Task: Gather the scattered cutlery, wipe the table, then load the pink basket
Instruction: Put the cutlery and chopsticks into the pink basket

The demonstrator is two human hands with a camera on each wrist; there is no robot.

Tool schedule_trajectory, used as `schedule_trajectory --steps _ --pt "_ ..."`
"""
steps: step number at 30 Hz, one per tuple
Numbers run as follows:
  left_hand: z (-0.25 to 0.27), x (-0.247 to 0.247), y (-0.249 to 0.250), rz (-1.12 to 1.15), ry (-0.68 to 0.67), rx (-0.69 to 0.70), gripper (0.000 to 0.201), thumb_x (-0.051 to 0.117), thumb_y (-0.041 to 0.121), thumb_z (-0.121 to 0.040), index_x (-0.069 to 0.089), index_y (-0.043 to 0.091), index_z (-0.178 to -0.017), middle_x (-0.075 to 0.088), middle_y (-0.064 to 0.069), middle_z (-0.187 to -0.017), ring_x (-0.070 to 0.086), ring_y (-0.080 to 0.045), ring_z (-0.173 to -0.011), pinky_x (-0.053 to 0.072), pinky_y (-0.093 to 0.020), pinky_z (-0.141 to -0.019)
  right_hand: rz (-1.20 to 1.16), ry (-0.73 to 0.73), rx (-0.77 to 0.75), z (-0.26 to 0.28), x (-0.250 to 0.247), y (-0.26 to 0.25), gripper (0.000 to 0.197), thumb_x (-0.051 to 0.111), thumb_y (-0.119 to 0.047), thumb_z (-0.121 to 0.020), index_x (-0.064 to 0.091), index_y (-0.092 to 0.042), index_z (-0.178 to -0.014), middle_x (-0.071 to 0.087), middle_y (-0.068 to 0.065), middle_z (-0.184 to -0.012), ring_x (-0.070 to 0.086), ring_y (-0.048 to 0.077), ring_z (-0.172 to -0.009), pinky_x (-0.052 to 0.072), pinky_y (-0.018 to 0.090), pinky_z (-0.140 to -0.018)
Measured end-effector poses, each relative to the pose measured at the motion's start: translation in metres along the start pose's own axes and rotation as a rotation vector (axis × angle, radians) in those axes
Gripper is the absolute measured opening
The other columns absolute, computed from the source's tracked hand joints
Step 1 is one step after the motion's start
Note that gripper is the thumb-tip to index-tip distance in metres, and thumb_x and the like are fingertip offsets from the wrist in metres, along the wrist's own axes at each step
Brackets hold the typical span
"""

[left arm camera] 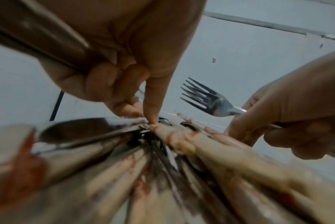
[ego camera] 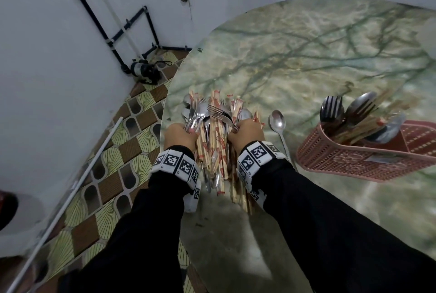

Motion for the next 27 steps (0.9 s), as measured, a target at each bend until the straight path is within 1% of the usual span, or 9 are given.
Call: schedule_trajectory --steps 2,6,9,12,18,21,23,25,27 --pt "-0.001 0.0 0.001 -0.013 -0.027 -0.012 0.02 0.055 0.013 -0.09 0.065 -0.004 -0.088 0.053 -0.007 -0.068 0.05 -0.022 -0.069 0.037 -0.027 -0.059 0.025 -0.013 -0.007 0.001 -0.001 -0.001 0.021 0.062 -0.018 -0.084 0.065 0.0 -0.095 0.064 0.013 -0.084 0.063 0.027 -0.084 0.044 0.027 -0.063" --pt "-0.002 0.002 0.001 -0.022 -0.078 -0.023 0.023 0.055 0.014 -0.09 0.065 -0.006 -0.094 0.055 -0.01 -0.075 0.054 -0.024 -0.074 0.038 -0.027 -0.063 0.017 -0.088 -0.002 0.006 -0.001 0.0 0.022 0.064 -0.026 -0.085 0.06 -0.004 -0.085 0.056 0.009 -0.079 0.057 0.025 -0.078 0.044 0.029 -0.065" --pt "-0.002 0.001 0.002 -0.029 -0.091 -0.004 0.019 0.058 0.012 -0.089 0.066 -0.003 -0.097 0.062 -0.014 -0.088 0.062 -0.029 -0.09 0.043 -0.029 -0.069 -0.044 -0.106 0.03 0.006 0.0 0.002 0.022 0.064 -0.022 -0.084 0.061 -0.001 -0.088 0.055 0.01 -0.078 0.053 0.022 -0.073 0.037 0.025 -0.059" --pt "0.001 -0.001 0.005 -0.006 -0.113 -0.001 0.017 0.058 0.011 -0.089 0.066 0.0 -0.101 0.065 -0.015 -0.1 0.061 -0.029 -0.096 0.043 -0.029 -0.074 -0.105 -0.126 0.04 0.008 0.001 0.003 0.023 0.064 -0.024 -0.084 0.055 -0.005 -0.075 0.052 0.007 -0.068 0.051 0.022 -0.067 0.033 0.024 -0.049" --pt "0.006 0.0 0.01 0.02 -0.177 -0.028 0.026 0.051 0.016 -0.093 0.064 -0.007 -0.098 0.058 -0.016 -0.086 0.06 -0.031 -0.091 0.041 -0.03 -0.071 -0.181 -0.148 0.067 0.008 -0.001 0.003 0.029 0.066 -0.02 -0.081 0.046 -0.008 -0.063 0.045 0.006 -0.061 0.046 0.02 -0.059 0.034 0.025 -0.051" --pt "0.006 0.0 0.007 0.049 -0.184 -0.057 0.025 0.049 0.012 -0.093 0.056 -0.004 -0.075 0.053 -0.015 -0.076 0.051 -0.026 -0.078 0.038 -0.03 -0.068 -0.264 -0.168 0.057 0.01 -0.006 0.001 0.025 0.061 -0.019 -0.084 0.047 -0.007 -0.066 0.042 0.005 -0.058 0.041 0.018 -0.054 0.034 0.025 -0.052" --pt "0.007 -0.001 0.007 0.097 -0.184 -0.094 0.029 0.046 0.01 -0.093 0.049 0.001 -0.066 0.049 -0.012 -0.072 0.049 -0.024 -0.078 0.036 -0.03 -0.067 -0.345 -0.152 0.055 0.011 -0.01 0.0 0.025 0.057 -0.018 -0.085 0.048 -0.009 -0.064 0.047 0.008 -0.063 0.044 0.02 -0.058 0.038 0.029 -0.056" --pt "0.006 0.001 0.006 0.149 -0.199 -0.099 0.024 0.042 0.01 -0.095 0.057 -0.006 -0.085 0.057 -0.016 -0.084 0.056 -0.029 -0.085 0.043 -0.034 -0.073 -0.407 -0.123 0.066 0.01 -0.016 0.001 0.022 0.054 -0.013 -0.086 0.049 -0.008 -0.065 0.054 0.013 -0.068 0.051 0.023 -0.063 0.042 0.032 -0.062" --pt "0.009 0.004 0.006 0.231 -0.218 -0.123 0.024 0.039 0.007 -0.095 0.054 -0.007 -0.107 0.062 -0.023 -0.104 0.061 -0.037 -0.094 0.05 -0.041 -0.081 -0.45 -0.14 0.081 0.009 -0.022 0.002 0.026 0.052 -0.007 -0.085 0.048 -0.008 -0.059 0.055 0.012 -0.06 0.051 0.024 -0.055 0.041 0.032 -0.06"
Point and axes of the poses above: each hand's wrist, its own z-axis away from the middle knuckle, its own x-axis out of the palm, y = z × x, the point moved 1 cm from there along -z, towards the middle knuckle
